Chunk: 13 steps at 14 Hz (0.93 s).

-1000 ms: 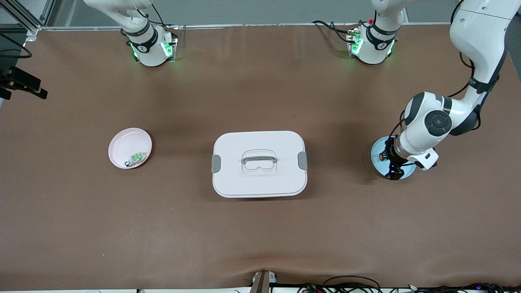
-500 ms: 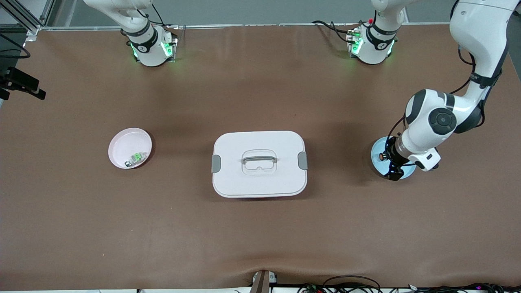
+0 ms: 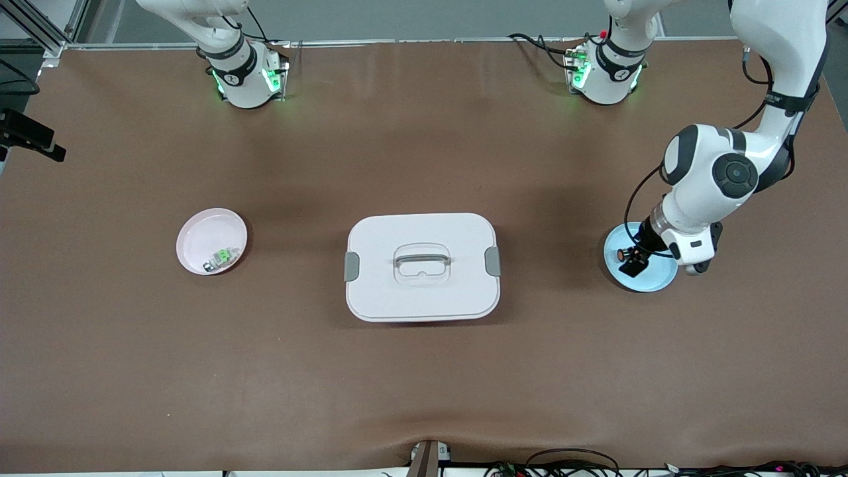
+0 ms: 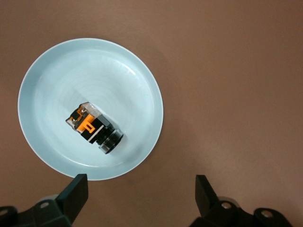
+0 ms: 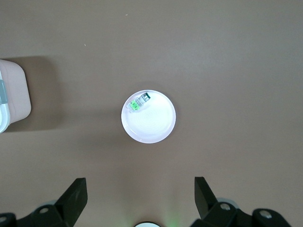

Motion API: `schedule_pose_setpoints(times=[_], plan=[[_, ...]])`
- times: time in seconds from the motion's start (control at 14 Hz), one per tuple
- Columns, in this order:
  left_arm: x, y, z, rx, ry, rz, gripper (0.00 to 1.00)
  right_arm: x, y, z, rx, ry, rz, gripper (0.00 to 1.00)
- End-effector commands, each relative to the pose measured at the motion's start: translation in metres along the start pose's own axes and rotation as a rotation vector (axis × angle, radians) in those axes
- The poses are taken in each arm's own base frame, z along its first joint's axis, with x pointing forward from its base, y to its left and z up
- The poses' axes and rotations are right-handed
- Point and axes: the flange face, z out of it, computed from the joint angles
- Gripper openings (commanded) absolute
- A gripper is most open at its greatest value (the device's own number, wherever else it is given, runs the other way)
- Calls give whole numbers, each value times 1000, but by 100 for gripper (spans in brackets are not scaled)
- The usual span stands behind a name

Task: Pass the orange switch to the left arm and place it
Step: 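Open the left gripper to release the switch on the plate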

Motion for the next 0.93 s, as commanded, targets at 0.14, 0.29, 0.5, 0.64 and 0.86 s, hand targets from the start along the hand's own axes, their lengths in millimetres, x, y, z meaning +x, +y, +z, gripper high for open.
schedule_pose_setpoints(times=[0.14,0.29,0.5,0.64,0.86], plan=[[-9,-11,-17,-22,7,497,100,-7,-4,-2,-1,9,-17,100],[-9,-12,-23,-33,17,634,100,-8,-4,-3,-1,3,-17,100],[-8,-10,-32,-53,42,786,100,-8,-7,-2,-1,3,-22,100],[-6,-8,-48,-64,79,793,100,-7,-8,-2,-3,4,-24,100],[-2,-7,-71,-92,130,780,100,-7,-13,-1,-3,-3,-34,100]])
